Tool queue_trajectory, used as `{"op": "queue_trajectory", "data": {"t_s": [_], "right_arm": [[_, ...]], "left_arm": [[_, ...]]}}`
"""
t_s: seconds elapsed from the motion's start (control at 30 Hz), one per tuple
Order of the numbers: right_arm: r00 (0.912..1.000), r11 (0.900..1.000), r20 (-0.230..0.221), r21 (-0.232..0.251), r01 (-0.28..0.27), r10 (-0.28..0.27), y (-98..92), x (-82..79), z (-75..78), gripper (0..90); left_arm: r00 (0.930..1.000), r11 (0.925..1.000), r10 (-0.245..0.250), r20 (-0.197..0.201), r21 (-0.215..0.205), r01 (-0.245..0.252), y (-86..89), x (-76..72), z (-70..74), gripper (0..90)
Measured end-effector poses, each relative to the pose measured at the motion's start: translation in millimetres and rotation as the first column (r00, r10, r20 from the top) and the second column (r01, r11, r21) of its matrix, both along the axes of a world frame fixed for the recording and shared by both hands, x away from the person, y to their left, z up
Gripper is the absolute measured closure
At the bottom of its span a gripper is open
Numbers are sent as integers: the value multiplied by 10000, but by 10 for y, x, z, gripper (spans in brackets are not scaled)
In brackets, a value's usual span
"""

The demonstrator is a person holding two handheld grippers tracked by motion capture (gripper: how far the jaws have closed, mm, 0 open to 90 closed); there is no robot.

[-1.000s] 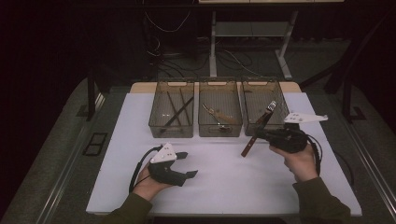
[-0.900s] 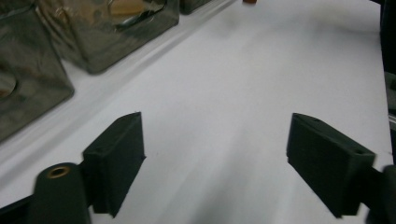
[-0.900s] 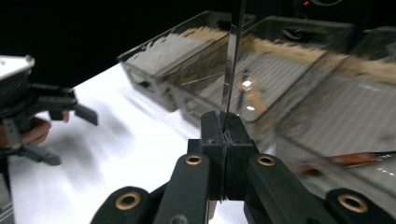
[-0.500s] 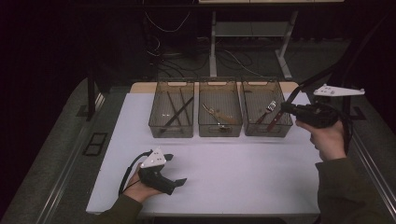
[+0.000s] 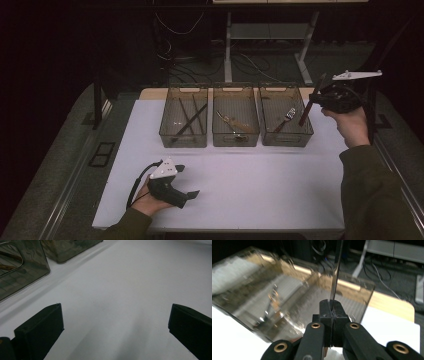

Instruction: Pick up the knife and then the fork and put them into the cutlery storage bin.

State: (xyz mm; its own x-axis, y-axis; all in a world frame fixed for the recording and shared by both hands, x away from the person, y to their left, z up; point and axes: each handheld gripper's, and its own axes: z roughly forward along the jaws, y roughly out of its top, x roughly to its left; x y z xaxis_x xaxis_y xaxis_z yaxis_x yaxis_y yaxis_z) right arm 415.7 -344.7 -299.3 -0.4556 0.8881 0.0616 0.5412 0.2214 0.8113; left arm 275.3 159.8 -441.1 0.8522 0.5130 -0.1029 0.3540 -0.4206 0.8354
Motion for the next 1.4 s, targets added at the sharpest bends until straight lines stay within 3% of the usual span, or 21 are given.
{"op": "queue_trajectory", "data": {"t_s": [0.2, 0.33, 0.5, 0.83, 1.0, 1.17, 1.4], "right_arm": [[9953, 9982, -964, -591, 46, -103, -6, 129, -215, 893], [9857, 9936, -1682, -1120, -116, -74, 33, 167, -338, 893], [9757, 9902, -2192, -1378, -246, -63, 71, 232, -464, 893], [9832, 9943, -1824, -1066, -72, -124, 230, 420, -648, 888], [9831, 9923, -1832, -1205, -284, 59, 349, 509, -752, 881], [9825, 9932, -1861, -1146, -219, 2, 383, 540, -818, 732], [9847, 9997, -1741, -253, -52, 7, 284, 473, -806, 497]], "left_arm": [[9999, 9999, -127, 69, 101, 126, -20, -7, -4, 0], [9999, 9999, -126, 61, 75, 125, -9, -10, 10, 0], [9998, 9998, -164, 66, 102, 164, -15, -11, 5, 0], [9997, 9995, -205, 90, 235, 203, -31, -9, -1, 0], [9996, 9993, -282, 43, 227, 281, -32, -5, -5, 0], [9995, 9993, -317, 23, 214, 316, -24, -8, -1, 0], [9995, 9993, -306, 15, 232, 305, -24, -6, -1, 0]]}}
